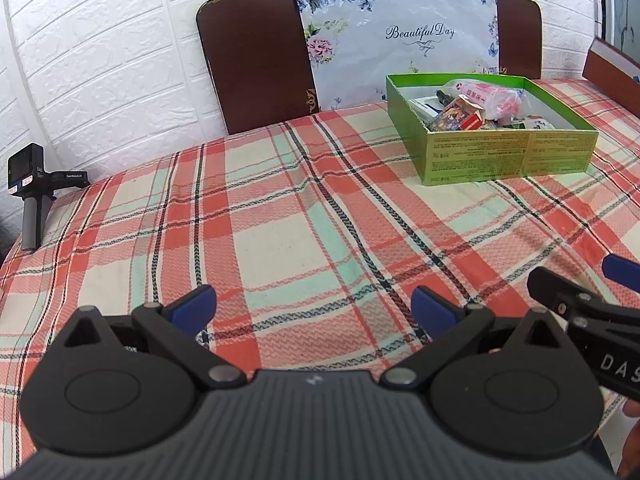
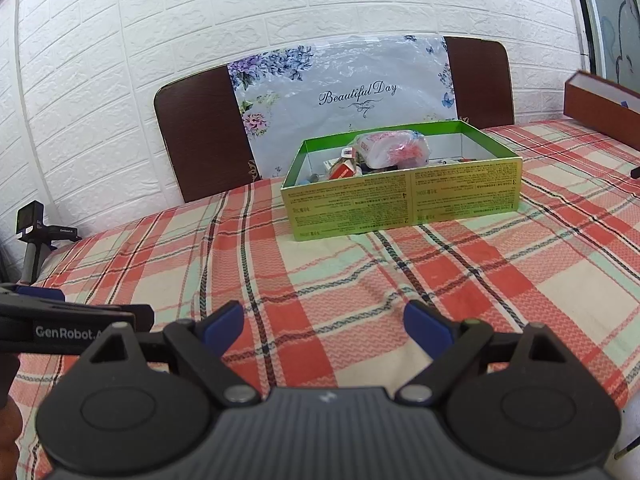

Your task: Organize objects

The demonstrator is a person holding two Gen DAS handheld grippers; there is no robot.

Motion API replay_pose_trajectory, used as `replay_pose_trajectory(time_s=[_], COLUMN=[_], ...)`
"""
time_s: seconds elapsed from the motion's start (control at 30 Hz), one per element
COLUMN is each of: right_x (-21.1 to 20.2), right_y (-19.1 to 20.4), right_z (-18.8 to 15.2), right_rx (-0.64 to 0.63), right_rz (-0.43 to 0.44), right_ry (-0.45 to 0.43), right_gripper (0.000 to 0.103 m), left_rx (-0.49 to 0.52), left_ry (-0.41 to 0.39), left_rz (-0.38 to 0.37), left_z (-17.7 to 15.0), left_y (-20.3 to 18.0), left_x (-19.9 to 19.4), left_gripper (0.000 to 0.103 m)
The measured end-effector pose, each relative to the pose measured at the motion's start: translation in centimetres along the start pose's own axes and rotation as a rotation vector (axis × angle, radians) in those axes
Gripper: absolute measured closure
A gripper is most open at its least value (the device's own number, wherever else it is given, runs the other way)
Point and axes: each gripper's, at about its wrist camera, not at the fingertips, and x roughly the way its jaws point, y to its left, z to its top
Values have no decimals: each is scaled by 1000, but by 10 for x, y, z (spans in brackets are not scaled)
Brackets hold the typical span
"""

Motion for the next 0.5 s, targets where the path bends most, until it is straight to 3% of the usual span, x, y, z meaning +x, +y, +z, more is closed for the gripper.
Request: replay_pose_trajectory(time_s=[0.5], right_x=[-1], right_y=[3], right_z=[-3], right_rx=[-1], right_rz=[-6], right_ry=[-7], right_gripper=[12], left_rx=[-12], left_ry=[-38], left_rz=[-23], left_z=[1], left_y=[0], left_x=[-5], left_gripper=[0])
